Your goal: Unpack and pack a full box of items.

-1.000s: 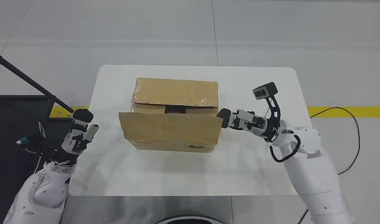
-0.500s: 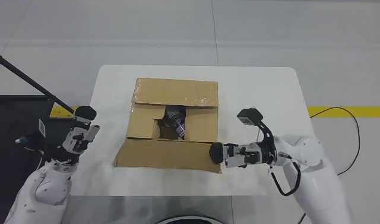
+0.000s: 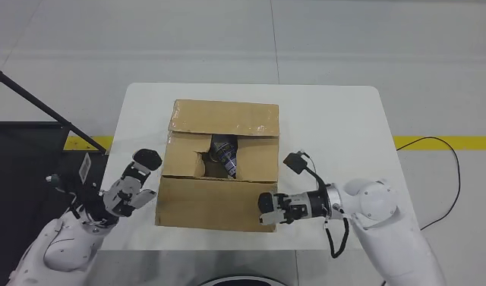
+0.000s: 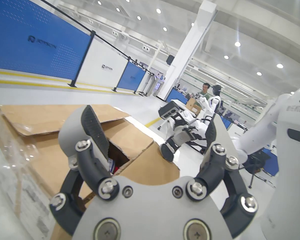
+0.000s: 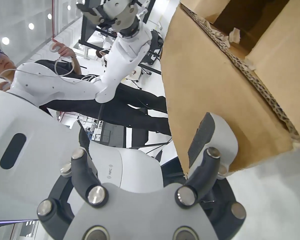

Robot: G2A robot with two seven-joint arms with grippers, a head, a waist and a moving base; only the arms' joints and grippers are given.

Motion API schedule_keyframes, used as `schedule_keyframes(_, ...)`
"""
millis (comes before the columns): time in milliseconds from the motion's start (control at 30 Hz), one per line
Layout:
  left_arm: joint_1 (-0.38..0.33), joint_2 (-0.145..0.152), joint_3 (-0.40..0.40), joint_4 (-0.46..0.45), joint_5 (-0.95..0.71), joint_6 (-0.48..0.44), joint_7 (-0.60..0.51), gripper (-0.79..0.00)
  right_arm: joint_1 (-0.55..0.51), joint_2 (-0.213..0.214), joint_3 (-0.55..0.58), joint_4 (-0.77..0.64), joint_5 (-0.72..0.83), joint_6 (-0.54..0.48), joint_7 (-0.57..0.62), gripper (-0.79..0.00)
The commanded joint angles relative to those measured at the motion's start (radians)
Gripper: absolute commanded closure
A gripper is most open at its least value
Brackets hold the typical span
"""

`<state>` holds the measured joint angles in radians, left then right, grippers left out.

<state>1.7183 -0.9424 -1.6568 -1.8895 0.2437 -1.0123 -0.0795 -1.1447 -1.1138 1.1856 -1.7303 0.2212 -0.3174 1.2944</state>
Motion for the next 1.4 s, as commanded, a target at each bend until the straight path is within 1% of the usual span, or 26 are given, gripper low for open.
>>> schedule_keyframes(0, 0.005, 0.018, -0.003, -0.012, -0.047, 0.0, -0.072, -0.785, 0.002, 0.0, -0.006, 0.001, -0.012, 0.001, -0.023, -0.785)
schedule_keyframes(167, 0.022, 0.054, -0.032, -0.026, -0.1, 0.0, -0.206, -0.785, 0.002, 0.001, -0.004, 0.004, -0.019, -0.001, -0.083, -0.785)
schedule_keyframes(400, 0.076, 0.1, -0.062, -0.056, -0.157, 0.0, -0.399, -0.785, 0.0, 0.003, 0.008, 0.014, -0.003, -0.001, -0.167, -0.785)
schedule_keyframes(533, 0.099, 0.122, -0.064, -0.067, -0.188, 0.0, -0.51, -0.785, 0.002, 0.002, 0.011, 0.019, 0.018, -0.001, -0.206, -0.785)
schedule_keyframes(700, 0.113, 0.142, -0.062, -0.048, -0.2, 0.0, -0.614, -0.785, 0.005, -0.001, 0.017, 0.029, 0.053, 0.003, -0.279, -0.785)
schedule_keyframes(800, 0.113, 0.15, -0.063, -0.031, -0.191, 0.0, -0.639, -0.785, 0.008, -0.004, 0.022, 0.043, 0.091, 0.013, -0.325, -0.785)
schedule_keyframes(967, 0.113, 0.156, -0.062, -0.022, -0.186, 0.0, -0.631, -0.785, 0.022, -0.007, 0.058, 0.082, 0.202, 0.054, -0.41, -0.785)
schedule_keyframes(1367, 0.113, 0.156, -0.062, -0.022, -0.186, 0.0, -0.631, -0.785, 0.023, -0.007, 0.061, 0.083, 0.207, 0.057, -0.414, -0.785)
